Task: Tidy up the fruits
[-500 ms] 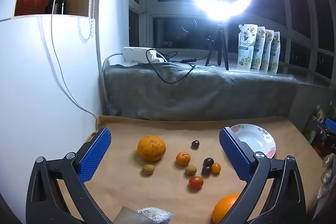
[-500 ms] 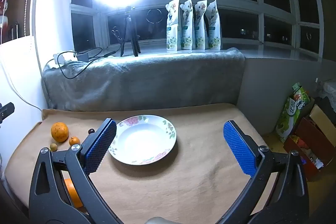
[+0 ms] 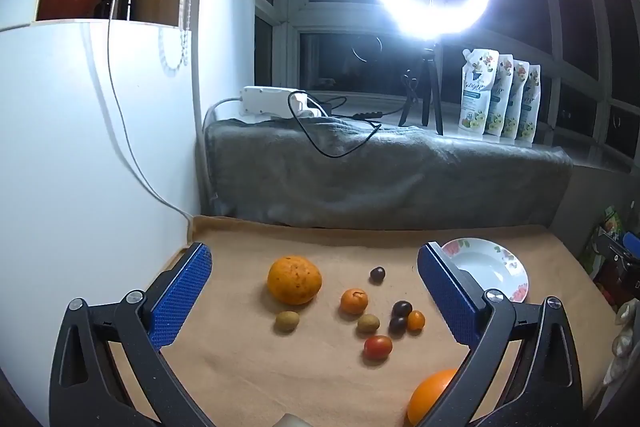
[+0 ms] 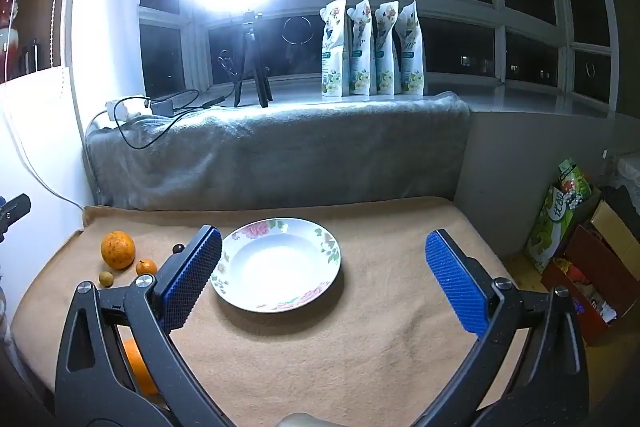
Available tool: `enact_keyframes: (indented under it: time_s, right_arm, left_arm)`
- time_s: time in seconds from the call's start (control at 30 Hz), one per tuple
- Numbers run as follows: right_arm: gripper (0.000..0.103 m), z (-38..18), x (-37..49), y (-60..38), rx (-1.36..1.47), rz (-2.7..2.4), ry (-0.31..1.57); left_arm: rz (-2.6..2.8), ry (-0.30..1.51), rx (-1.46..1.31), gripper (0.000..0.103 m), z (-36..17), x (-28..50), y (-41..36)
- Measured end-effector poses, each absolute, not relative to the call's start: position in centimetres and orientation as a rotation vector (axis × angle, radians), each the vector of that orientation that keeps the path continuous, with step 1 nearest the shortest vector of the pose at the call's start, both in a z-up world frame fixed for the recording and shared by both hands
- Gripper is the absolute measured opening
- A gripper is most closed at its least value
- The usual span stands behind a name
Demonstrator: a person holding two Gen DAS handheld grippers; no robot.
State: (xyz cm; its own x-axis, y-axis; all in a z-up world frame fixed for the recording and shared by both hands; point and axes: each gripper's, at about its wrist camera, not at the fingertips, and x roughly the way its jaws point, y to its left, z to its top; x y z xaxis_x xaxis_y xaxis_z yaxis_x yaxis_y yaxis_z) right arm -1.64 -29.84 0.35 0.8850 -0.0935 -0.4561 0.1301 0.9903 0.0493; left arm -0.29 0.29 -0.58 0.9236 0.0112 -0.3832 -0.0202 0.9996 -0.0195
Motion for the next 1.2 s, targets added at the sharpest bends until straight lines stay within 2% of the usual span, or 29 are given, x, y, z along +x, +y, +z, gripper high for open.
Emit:
enact_keyframes:
  time_s: [1.2]
  right_arm:
    - [0.103,0.65,-1.38,-29.62,0.084,-0.085,0.482]
  left_arm:
    - [-0.001,0.413,-0.030,0.102,-0.34,0.12,0.26]
